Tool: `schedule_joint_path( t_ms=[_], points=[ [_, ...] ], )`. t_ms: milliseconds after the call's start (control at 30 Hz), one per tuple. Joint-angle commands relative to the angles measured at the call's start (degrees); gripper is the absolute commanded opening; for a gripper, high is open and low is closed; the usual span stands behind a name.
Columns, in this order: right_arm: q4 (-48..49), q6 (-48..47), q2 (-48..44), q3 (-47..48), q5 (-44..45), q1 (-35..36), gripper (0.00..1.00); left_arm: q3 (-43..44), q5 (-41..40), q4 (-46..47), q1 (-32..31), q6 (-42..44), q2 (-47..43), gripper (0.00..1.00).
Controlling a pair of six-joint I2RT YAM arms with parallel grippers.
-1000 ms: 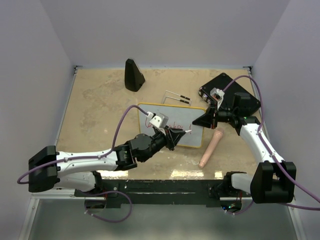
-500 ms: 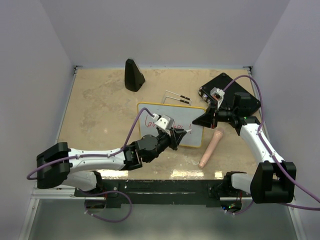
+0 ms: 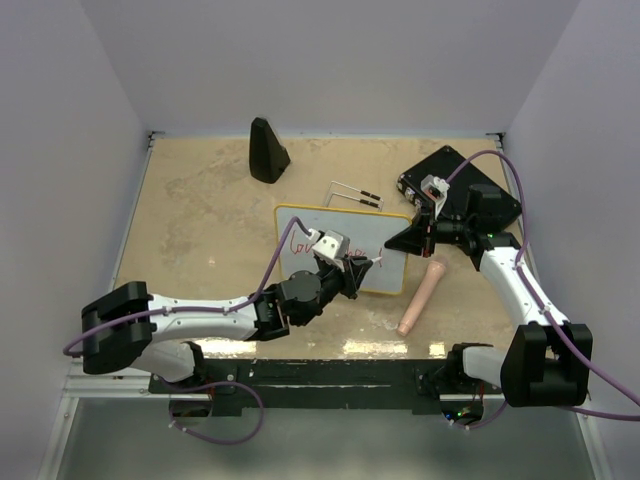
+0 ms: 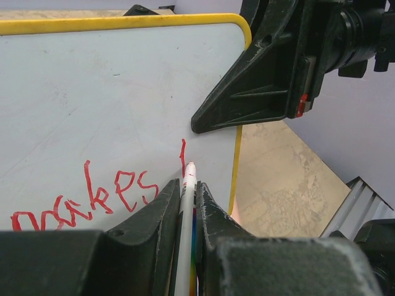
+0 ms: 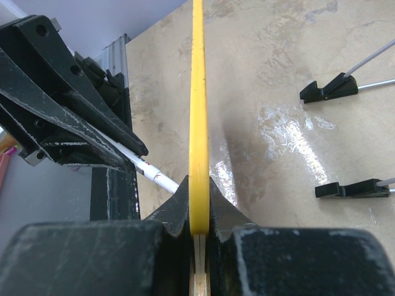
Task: Write a sentence on the whiteboard
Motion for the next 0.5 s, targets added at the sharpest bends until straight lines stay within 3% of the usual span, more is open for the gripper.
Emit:
schedule_joint_path(
  t_ms=[0, 467],
  points=[
    [3.1, 1.2, -2.2, 0.1, -5.4, -0.1, 0.0, 2.8, -2.1, 4.1, -0.3, 1.4, 1.1, 0.0],
    [3.5, 1.6, -2.7, 0.0, -5.5, -0.1, 0.0, 3.6, -1.6, 3.0, -0.2, 1.1, 2.7, 0.0]
  ],
)
